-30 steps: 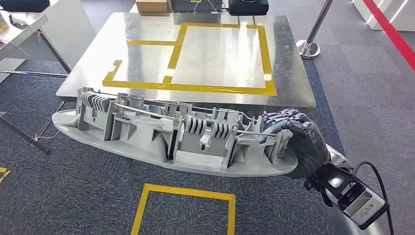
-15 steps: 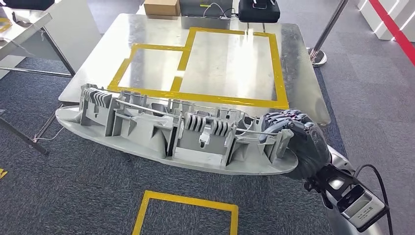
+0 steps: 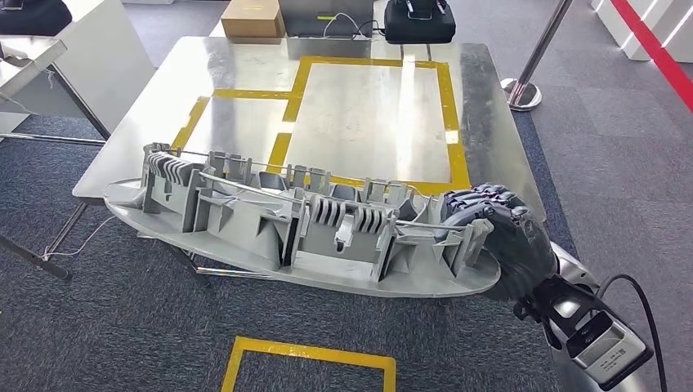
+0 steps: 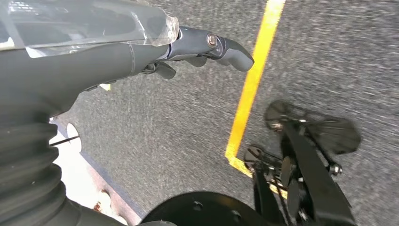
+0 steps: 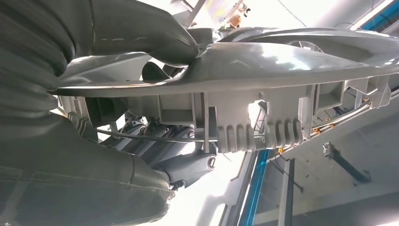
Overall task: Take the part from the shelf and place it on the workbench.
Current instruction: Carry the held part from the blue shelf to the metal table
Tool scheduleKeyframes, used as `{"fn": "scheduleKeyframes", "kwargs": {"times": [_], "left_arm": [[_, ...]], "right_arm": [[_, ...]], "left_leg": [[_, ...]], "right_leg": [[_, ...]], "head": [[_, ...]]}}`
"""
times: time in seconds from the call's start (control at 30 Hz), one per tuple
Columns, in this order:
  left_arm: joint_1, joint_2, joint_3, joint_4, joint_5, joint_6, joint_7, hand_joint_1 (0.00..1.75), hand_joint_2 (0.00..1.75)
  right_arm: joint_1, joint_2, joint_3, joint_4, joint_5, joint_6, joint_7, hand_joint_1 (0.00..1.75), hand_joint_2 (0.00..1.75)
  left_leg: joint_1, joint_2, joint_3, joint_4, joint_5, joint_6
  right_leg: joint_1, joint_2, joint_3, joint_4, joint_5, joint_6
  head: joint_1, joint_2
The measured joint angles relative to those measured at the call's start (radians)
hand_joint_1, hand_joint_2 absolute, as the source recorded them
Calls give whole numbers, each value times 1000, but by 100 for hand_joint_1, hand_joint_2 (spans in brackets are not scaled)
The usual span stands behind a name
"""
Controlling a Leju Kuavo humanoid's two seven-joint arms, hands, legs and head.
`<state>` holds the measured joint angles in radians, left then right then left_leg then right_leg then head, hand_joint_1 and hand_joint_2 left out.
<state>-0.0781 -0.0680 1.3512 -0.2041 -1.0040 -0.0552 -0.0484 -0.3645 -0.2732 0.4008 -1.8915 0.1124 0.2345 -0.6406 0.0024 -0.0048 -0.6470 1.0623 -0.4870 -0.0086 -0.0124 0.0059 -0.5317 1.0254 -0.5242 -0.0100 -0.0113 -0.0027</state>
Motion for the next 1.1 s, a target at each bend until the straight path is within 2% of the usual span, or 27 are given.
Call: {"fn": "scheduleKeyframes", "kwargs": {"times": [0.03,0.13,0.17,0.2,0.23,0.3,0.33,0.37,0.4,0.47,0.53,0.57,0.6,0.67,0.7,0.73,0.8,0.83,0.87,0.9,0.97,1.0,1.03,1.1], "left_arm": [[0,1,0,0,0,0,0,0,175],[3,2,0,0,0,7,6,0,175],[3,2,0,0,0,10,8,0,175],[3,3,0,0,0,12,10,0,175],[3,4,0,0,0,12,12,0,175],[4,7,0,0,0,7,13,0,175],[4,7,0,0,0,4,13,0,175],[5,8,0,0,0,2,13,0,175],[5,8,0,0,0,0,13,0,175],[5,7,0,0,-1,-3,13,0,175],[3,6,0,0,-2,-4,13,0,175],[2,5,0,0,-2,-5,13,0,175],[1,5,0,0,-2,-6,12,0,175],[-1,6,0,0,-3,-7,12,0,175],[-3,6,0,0,-3,-7,12,0,175],[-5,6,0,0,-3,-7,12,0,175],[-7,6,0,0,-3,-7,11,0,175],[-6,6,0,0,-3,-7,11,0,175],[-6,6,0,0,-3,-7,11,0,175],[-5,6,0,0,-3,-7,11,0,175],[-4,6,0,0,-5,-6,11,0,175],[-4,6,0,0,-7,-6,11,0,175],[-4,6,0,0,-8,-6,11,0,175],[-1,6,0,0,-11,-5,11,0,175]], "right_arm": [[0,0,0,-1,0,0,0,175,175],[2,-3,-2,-3,1,-2,0,175,175],[3,-5,-3,-4,1,-2,0,175,175],[5,-10,-5,-8,0,-2,0,175,175],[8,-14,-9,-12,-1,-2,0,175,175],[17,-23,-20,-22,-8,2,-2,175,175],[22,-26,-25,-25,-11,5,-3,175,175],[26,-28,-30,-29,-14,9,-3,175,175],[29,-30,-35,-33,-17,14,-3,175,175],[32,-33,-42,-43,-19,20,-2,175,175],[33,-34,-48,-53,-22,25,0,175,175],[34,-35,-52,-58,-23,26,1,175,175],[34,-35,-56,-63,-23,27,2,175,175],[34,-37,-63,-71,-23,30,3,175,175],[33,-37,-66,-72,-23,31,3,175,175],[32,-36,-68,-74,-24,33,3,175,175],[31,-33,-71,-75,-26,37,4,175,175],[32,-30,-72,-75,-28,41,4,175,175],[32,-28,-74,-75,-30,44,4,175,175],[33,-26,-75,-75,-31,47,4,175,175],[33,-23,-76,-75,-32,51,4,175,175],[33,-22,-76,-75,-32,52,4,175,175],[33,-21,-77,-75,-32,53,3,175,175],[38,-20,-79,-76,-27,49,-2,175,175]], "left_leg": [[-3,0,12,-30,13,6],[-3,0,34,-48,10,29],[-1,-1,44,-50,10,35],[1,-1,55,-52,7,41],[3,-1,63,-54,1,46],[2,-3,75,-53,-13,51],[1,-5,83,-53,-21,52],[0,-6,94,-53,-29,52],[-1,-7,107,-53,-39,51],[-2,-8,134,-54,-59,47],[-2,-8,150,-55,-77,37],[-2,-8,156,-53,-82,31],[-3,-7,162,-50,-83,24],[-3,-5,160,-24,-82,14],[-2,-5,143,8,-85,10],[-1,-4,113,57,-96,5],[5,-4,32,172,-140,-5],[7,-3,-4,211,-158,-9],[9,-3,-28,223,-157,-12],[10,-2,-33,199,-132,-13],[11,-4,0,77,-40,-14],[10,-6,18,20,-19,-13],[8,-7,32,-15,-16,-9],[4,-7,41,-33,-30,7]], "right_leg": [[1,1,6,-3,-6,6],[2,1,19,0,-10,25],[2,1,16,19,-12,29],[2,0,0,53,-20,33],[2,0,-32,105,-35,37],[2,0,-116,228,-82,43],[2,-1,-151,266,-98,44],[2,-1,-170,272,-98,43],[3,-1,-171,242,-76,40],[6,-2,-137,116,14,29],[13,-4,-109,29,61,18],[16,-4,-103,16,66,13],[17,-3,-100,14,59,8],[12,-2,-79,5,63,-4],[9,-3,-68,2,59,-9],[6,-3,-57,-1,55,-12],[4,-2,-46,-3,42,-16],[4,0,-41,-3,36,-15],[3,2,-35,-3,29,-14],[1,4,-26,-3,22,-11],[-3,7,-6,-3,6,-3],[-4,9,2,-3,-1,2],[-4,11,6,-4,-6,8],[-3,14,15,-3,-9,22]], "head": [[0,0],[0,0],[1,0],[3,0],[4,0],[6,0],[5,0],[6,0],[5,0],[6,0],[4,0],[3,0],[1,0],[-1,0],[-4,0],[-6,0],[-10,0],[-10,0],[-10,0],[-10,0],[-10,0],[-10,0],[-10,0],[-10,0]]}}
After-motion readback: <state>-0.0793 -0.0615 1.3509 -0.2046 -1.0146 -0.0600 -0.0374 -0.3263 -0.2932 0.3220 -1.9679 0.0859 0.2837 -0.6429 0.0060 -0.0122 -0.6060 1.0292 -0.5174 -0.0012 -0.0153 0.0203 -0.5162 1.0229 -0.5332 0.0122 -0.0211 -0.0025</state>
